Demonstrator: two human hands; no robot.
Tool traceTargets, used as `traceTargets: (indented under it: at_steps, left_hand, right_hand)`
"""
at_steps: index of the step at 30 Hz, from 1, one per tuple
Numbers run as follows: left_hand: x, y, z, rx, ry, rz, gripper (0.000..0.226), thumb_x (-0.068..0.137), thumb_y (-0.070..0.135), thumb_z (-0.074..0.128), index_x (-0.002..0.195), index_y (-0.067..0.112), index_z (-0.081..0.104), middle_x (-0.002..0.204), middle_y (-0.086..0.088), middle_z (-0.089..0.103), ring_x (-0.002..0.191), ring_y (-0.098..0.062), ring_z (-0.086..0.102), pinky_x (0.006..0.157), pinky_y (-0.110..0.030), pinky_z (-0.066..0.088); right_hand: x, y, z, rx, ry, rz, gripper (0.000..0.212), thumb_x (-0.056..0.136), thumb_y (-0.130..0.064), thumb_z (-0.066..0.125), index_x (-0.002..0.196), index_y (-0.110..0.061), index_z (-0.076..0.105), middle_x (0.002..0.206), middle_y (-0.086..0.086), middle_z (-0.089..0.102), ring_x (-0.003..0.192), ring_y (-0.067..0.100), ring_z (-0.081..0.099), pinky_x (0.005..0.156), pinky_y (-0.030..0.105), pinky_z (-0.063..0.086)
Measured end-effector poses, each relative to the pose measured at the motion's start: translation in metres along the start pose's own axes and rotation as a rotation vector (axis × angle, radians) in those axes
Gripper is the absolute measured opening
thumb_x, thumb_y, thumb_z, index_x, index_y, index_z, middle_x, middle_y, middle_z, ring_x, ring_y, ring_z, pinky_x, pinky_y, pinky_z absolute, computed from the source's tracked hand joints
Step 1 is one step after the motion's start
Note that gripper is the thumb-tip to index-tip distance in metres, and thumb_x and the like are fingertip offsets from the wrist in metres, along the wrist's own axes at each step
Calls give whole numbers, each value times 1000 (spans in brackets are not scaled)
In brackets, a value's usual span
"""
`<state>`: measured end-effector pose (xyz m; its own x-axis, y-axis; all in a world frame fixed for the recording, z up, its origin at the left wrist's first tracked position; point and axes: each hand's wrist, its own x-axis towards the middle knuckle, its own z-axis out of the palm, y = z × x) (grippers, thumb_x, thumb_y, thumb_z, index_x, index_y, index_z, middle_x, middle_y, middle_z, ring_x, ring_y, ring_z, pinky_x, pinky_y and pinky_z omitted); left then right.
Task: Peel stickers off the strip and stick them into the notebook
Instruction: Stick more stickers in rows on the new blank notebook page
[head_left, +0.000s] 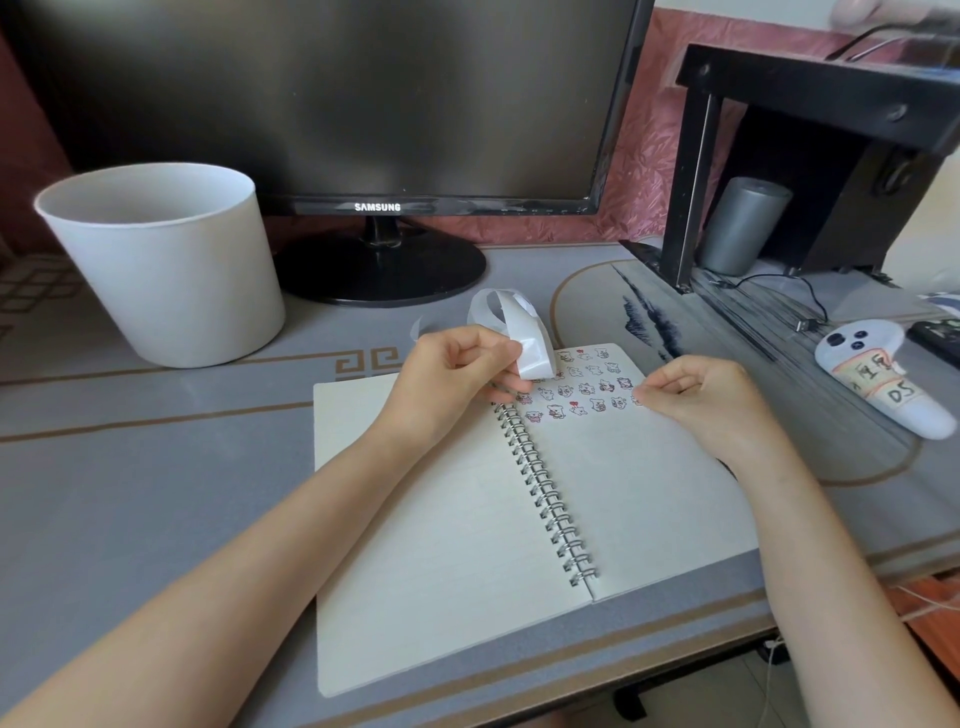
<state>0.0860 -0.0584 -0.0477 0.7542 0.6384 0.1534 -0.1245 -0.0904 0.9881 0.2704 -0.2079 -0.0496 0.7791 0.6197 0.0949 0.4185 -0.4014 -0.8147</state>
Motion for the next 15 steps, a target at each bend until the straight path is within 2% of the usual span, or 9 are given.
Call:
traceTargets:
  at_steps: [5, 11, 15]
  left_hand:
    - [0, -1, 0, 0, 3, 1, 17, 93, 10, 57, 87, -6, 62, 78, -21, 67, 67, -12, 69, 65, -20, 56]
    - [0, -1, -1, 8, 1, 6, 17, 93, 10, 57, 86, -5, 62, 79, -22, 67, 67, -11, 69, 66, -21, 56]
    - [0, -1, -1, 9, 0, 6, 16, 93, 10, 57, 83, -1, 62, 80, -22, 67, 66, -11, 69, 65, -21, 56]
  right_hand:
    - [4, 2, -1, -4, 9, 37, 23, 78, -11, 75, 96, -10, 61, 74, 0, 58, 63, 12, 52, 60, 27, 41]
    - [5, 2, 0, -26, 44, 47, 8, 85, -8, 64, 93, -6, 66, 72, -2, 59, 59, 9, 48, 54, 24, 37]
    - [2, -1, 0, 14, 34, 31, 15, 80, -19, 74, 86, -11, 64, 72, -1, 60, 60, 9, 51, 58, 25, 39]
